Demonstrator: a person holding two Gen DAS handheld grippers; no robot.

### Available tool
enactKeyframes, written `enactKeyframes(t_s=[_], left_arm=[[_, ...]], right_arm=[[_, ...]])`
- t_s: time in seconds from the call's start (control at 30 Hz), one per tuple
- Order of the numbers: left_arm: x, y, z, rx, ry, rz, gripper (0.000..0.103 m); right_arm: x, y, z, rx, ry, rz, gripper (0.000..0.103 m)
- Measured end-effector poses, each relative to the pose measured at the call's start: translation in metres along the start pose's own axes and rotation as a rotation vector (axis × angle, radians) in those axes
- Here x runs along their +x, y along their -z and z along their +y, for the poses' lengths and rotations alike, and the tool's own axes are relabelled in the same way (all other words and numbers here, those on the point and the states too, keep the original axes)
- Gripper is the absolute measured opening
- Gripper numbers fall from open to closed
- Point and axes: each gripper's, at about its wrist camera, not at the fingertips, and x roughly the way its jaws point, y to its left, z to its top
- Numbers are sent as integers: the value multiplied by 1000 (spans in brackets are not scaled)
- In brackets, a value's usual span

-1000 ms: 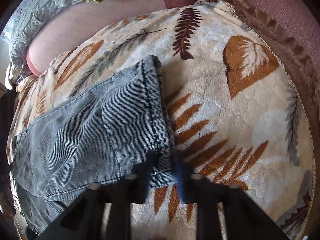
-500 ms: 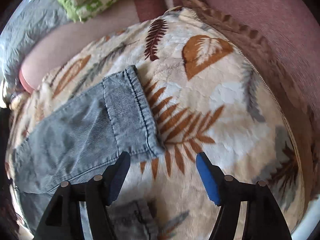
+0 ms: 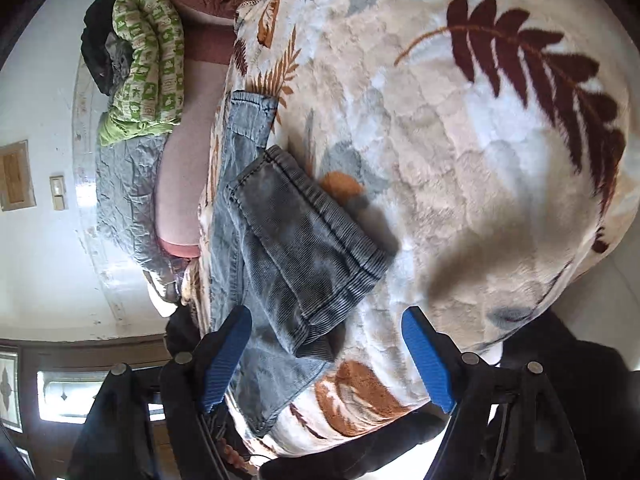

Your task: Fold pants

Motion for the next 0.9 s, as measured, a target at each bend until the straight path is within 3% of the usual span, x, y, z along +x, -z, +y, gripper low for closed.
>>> enactKeyframes(t_s=[0.1, 0.13, 0.17, 0.23, 0.27, 0.37, 0.43, 0.5, 0.57, 0.6, 0.63, 0.67, 0.73, 0.83, 0.9], left_arm=[[3, 7, -2, 1, -8, -3, 68], [4, 9, -2, -4, -12, 1, 68], [5, 10, -1, -10, -11, 5, 68], [8, 13, 0, -14, -16, 14, 68], [10, 15, 1, -14, -24, 17, 68], [15, 19, 4, -6, -54, 30, 68], [18, 22, 7, -3, -61, 37, 68], [21, 24, 7, 7, -70, 34, 68], [24, 25, 6, 22, -86, 33, 72], [25, 25, 6, 24, -90, 38, 72], [25, 25, 6, 24, -89, 34, 72], [25, 25, 6, 25, -88, 34, 72], [25, 25, 7, 25, -87, 37, 72], [19, 25, 7, 8, -80, 32, 72], [13, 26, 5, 9, -71, 21, 72]], right_arm=[[17, -5, 2, 6, 18, -12, 79], [19, -7, -3, 32, 1, -12, 70], [23, -9, -2, 29, -6, -21, 42], [25, -10, 10, -61, 42, -29, 14], [20, -9, 21, -144, 94, -51, 10], [-9, 3, 77, -456, 292, -237, 10], [-18, 14, 101, -640, 425, -294, 10], [6, 17, 93, -731, 595, -212, 11], [47, 10, 55, -708, 738, 24, 26], [41, 12, 54, -722, 705, -27, 27], [34, 11, 59, -716, 676, -33, 38], [23, 6, 61, -669, 617, -39, 56], [-4, -6, 68, -574, 524, -130, 67], [-29, -27, 90, -569, 492, -252, 67], [-26, -41, 102, -567, 398, -225, 67]])
